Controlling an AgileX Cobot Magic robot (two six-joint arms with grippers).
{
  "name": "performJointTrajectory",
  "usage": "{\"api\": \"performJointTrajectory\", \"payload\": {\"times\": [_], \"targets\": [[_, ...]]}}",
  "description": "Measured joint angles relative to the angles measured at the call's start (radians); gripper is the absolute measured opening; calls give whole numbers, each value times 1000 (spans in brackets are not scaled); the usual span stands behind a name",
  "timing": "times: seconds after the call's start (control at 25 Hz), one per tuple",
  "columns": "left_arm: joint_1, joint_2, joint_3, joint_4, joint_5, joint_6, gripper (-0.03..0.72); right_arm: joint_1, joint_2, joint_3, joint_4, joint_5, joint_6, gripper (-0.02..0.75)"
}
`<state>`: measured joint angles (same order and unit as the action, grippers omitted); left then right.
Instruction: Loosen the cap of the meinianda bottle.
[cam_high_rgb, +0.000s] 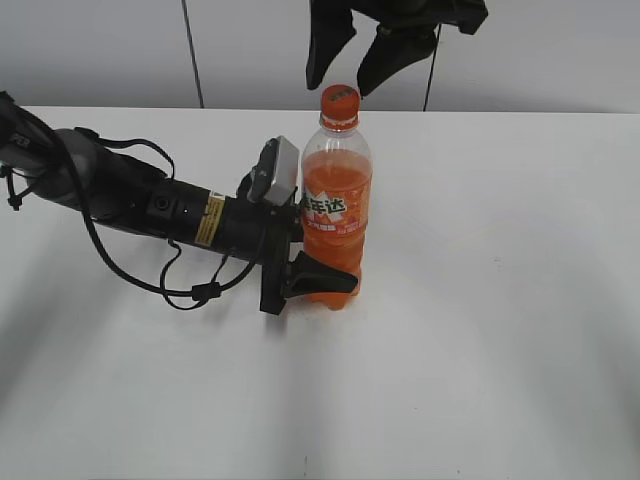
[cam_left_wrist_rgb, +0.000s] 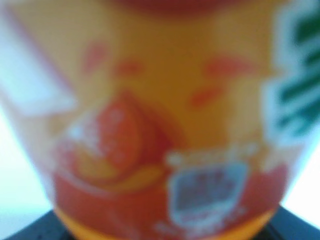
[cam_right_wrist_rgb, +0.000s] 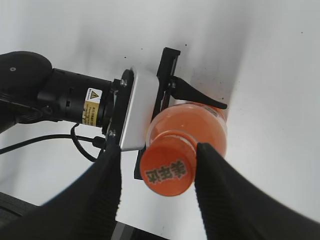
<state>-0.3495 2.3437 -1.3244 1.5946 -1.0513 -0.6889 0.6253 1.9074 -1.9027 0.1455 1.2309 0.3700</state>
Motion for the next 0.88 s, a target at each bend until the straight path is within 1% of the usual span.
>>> {"api": "performJointTrajectory", "payload": {"times": [0.88], "targets": [[0,0,0,0,0,0,407,0,35,0,11,0,5,363]]}}
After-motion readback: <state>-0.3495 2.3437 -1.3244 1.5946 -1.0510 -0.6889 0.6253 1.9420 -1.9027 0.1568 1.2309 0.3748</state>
